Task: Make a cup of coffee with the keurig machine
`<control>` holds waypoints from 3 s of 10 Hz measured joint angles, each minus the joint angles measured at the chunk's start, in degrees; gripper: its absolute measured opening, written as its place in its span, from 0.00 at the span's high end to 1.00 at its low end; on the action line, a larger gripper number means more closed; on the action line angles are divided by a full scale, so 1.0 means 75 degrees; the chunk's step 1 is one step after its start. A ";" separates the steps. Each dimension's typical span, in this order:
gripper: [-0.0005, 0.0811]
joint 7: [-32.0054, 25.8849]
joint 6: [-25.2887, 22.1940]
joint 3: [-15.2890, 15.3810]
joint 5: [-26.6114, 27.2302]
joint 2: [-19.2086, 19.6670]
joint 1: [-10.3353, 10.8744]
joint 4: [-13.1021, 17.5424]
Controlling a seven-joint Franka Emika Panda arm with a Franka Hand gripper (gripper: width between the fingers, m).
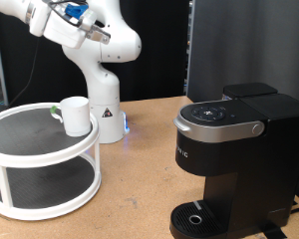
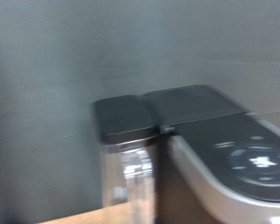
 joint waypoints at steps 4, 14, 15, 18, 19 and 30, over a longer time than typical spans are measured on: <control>0.99 0.0105 -0.0053 -0.0492 0.0228 -0.0107 -0.0370 -0.0090; 0.99 -0.0804 -0.1573 -0.1986 -0.1369 0.0100 -0.0648 0.0451; 0.99 -0.0934 -0.1774 -0.2213 -0.1525 0.0203 -0.0649 0.0564; 0.99 -0.1090 -0.2228 -0.2731 -0.1699 0.0544 -0.0643 0.1003; 0.99 -0.1087 -0.2263 -0.2787 -0.1728 0.0640 -0.0641 0.1110; 0.99 -0.2310 -0.0622 -0.2783 -0.1856 0.1030 -0.0614 -0.0022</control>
